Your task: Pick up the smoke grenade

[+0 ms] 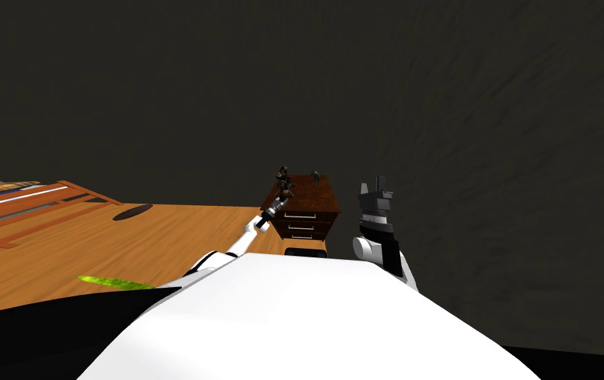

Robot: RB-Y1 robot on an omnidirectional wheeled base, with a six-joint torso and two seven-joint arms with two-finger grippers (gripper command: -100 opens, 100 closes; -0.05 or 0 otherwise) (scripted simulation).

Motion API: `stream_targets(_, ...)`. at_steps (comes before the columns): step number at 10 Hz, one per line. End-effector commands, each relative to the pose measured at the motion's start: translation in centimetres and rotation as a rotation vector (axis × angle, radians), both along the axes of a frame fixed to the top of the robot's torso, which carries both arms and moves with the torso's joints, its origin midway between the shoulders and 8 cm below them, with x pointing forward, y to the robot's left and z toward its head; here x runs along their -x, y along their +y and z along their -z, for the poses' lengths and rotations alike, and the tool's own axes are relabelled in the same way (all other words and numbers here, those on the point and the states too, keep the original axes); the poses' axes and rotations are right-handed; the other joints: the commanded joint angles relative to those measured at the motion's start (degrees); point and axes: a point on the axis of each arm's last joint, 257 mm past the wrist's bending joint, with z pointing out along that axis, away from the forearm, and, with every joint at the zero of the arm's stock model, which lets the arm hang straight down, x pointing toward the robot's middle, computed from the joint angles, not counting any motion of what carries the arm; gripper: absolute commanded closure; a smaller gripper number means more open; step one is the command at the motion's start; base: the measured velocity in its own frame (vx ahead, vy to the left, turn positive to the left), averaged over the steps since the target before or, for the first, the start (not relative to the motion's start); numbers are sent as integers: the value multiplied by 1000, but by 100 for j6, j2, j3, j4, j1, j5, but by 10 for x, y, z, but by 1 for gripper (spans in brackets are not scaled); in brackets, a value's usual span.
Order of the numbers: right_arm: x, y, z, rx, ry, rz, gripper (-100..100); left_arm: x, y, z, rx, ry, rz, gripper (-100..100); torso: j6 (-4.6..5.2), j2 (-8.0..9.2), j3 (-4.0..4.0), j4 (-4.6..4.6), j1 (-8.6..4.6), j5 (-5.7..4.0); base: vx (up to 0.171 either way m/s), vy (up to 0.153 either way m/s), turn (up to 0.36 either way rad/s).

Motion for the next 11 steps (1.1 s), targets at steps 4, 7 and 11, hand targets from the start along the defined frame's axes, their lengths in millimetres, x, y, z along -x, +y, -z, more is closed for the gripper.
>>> stream_targets(4, 0, 0, 0, 0, 0, 0, 0, -29, 5, -17, 3, -24, 6, -100, 0, 8, 4, 1, -2, 0, -52, -20, 15)
stream_targets(7, 0, 0, 0, 0, 0, 0, 0, -46, 11, -26, 1, -34, 1, -100, 0, 8, 5, 2, -4, -1, -51, -25, 11)
stream_targets(11, 0, 0, 0, 0, 0, 0, 0, -53, 18, -18, -9, -5, -18, -100, 0, -1, 0, 0, 2, 1, -22, -9, 3)
